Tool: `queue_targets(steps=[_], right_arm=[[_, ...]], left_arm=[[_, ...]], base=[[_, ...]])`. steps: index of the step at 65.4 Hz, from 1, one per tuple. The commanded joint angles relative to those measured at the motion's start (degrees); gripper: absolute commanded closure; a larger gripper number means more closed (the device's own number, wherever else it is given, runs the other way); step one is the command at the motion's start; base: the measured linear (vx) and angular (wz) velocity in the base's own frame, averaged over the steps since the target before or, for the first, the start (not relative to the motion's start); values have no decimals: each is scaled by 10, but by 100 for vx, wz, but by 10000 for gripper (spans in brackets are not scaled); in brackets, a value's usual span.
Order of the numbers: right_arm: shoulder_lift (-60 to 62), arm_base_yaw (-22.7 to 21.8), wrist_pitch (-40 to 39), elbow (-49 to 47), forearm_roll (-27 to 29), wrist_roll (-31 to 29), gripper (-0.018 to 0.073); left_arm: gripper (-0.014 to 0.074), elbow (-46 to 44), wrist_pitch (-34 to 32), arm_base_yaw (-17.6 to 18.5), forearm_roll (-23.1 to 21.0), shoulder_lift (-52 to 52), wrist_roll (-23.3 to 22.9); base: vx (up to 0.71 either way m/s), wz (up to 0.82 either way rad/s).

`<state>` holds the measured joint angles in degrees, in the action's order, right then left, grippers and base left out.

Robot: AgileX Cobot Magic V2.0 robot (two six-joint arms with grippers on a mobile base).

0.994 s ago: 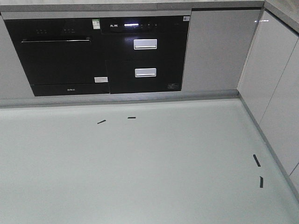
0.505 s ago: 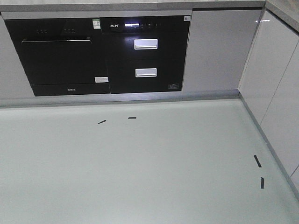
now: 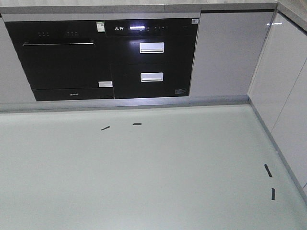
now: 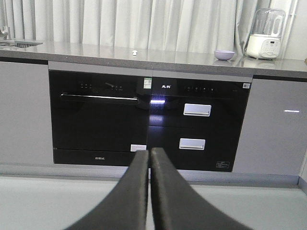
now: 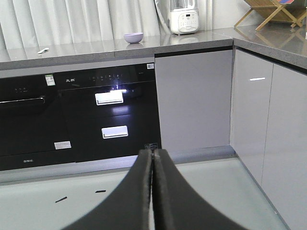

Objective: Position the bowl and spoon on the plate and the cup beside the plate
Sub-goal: 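Drive the base forward toward the black cabinets and grey countertop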

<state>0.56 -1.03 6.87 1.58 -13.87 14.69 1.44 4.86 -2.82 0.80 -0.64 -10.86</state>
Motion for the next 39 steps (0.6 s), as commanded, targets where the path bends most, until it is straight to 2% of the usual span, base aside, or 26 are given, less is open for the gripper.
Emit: queue_targets(steps=[1,39], right_arm=[[6,-1,-44,9,-3,-5,565],[6,-1,-44,9,-3,-5,565]], left_arm=[[602,16,-41,-1,0,3,-5],[602,16,-41,-1,0,3,-5]], base=[[10,-3],[8,4]])
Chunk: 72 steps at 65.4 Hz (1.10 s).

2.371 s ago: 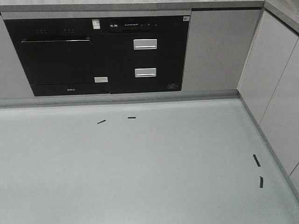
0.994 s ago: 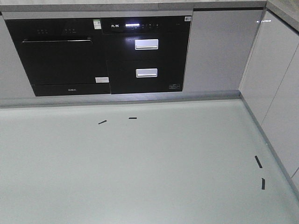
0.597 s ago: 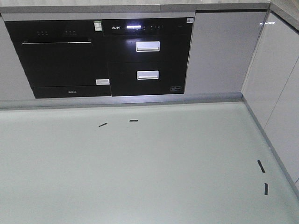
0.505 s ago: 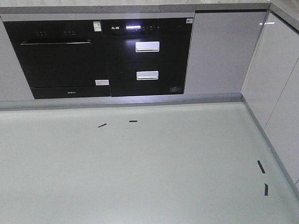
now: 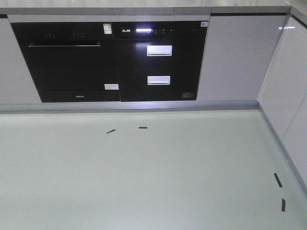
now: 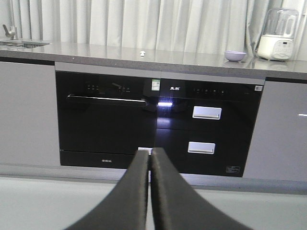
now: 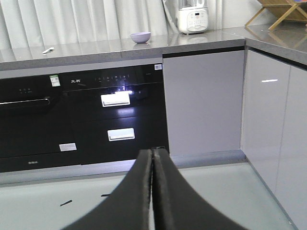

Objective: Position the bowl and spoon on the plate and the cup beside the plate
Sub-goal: 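Drive the base forward toward the black cabinets and grey countertop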

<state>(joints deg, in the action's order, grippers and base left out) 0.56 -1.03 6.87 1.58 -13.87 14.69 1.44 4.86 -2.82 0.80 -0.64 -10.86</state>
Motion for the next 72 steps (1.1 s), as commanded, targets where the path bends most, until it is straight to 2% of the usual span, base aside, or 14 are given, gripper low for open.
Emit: queue_targets(steps=[1,72], right_arm=[[6,-1,-44,9,-3,-5,565],[6,-1,-44,9,-3,-5,565]], left_arm=[[602,16,-41,-1,0,3,-5],[602,16,-41,1,0,3,-5]], base=[[6,13],[8,1]])
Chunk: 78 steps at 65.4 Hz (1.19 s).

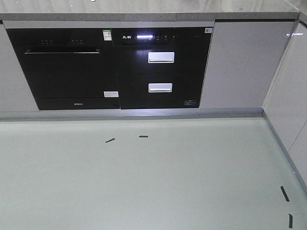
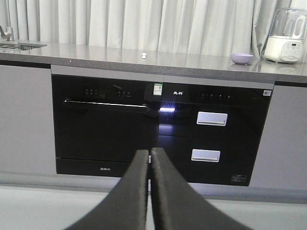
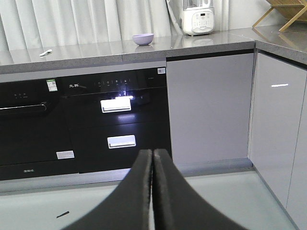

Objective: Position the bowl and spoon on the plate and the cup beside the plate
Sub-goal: 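Drive the base forward toward the black cabinets and grey countertop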

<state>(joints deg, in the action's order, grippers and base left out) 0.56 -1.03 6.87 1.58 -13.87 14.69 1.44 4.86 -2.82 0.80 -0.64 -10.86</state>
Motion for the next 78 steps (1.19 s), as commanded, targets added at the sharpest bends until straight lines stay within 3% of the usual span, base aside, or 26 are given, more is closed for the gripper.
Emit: queue_targets(steps=[1,78], right_arm=[[6,-1,-44,9,-3,-5,565],[6,-1,-44,9,-3,-5,565]], left_arm=[[602,16,-41,1,0,3,-5],[602,16,-41,1,0,3,-5]], base=[[12,-4],[14,-2]])
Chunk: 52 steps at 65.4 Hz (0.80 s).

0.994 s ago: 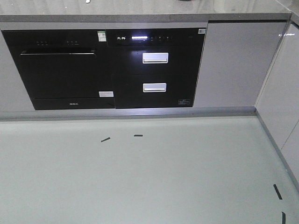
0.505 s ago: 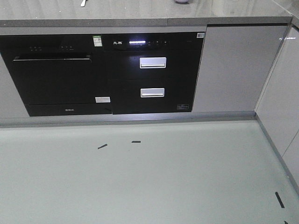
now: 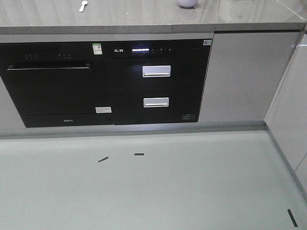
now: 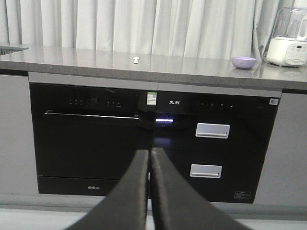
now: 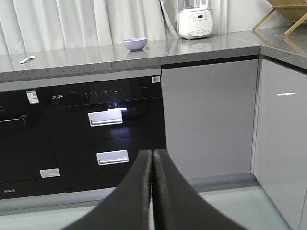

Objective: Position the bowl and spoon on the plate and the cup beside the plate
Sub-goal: 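Drive the base forward toward the black cabinets and grey countertop, then continue driving forward, approaching the counter with the lavender bowl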

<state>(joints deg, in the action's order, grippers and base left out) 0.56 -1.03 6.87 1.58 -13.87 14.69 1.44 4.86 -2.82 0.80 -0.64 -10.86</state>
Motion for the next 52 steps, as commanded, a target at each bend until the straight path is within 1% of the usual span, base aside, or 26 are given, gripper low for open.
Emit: queue_targets(steps=[1,52], right_arm=[[6,-1,-44,9,-3,-5,565],[6,-1,-44,9,-3,-5,565]], left_arm=[[602,16,-41,1,0,3,-5],[602,16,-41,1,0,3,-5]], base=[[14,3],[11,3]])
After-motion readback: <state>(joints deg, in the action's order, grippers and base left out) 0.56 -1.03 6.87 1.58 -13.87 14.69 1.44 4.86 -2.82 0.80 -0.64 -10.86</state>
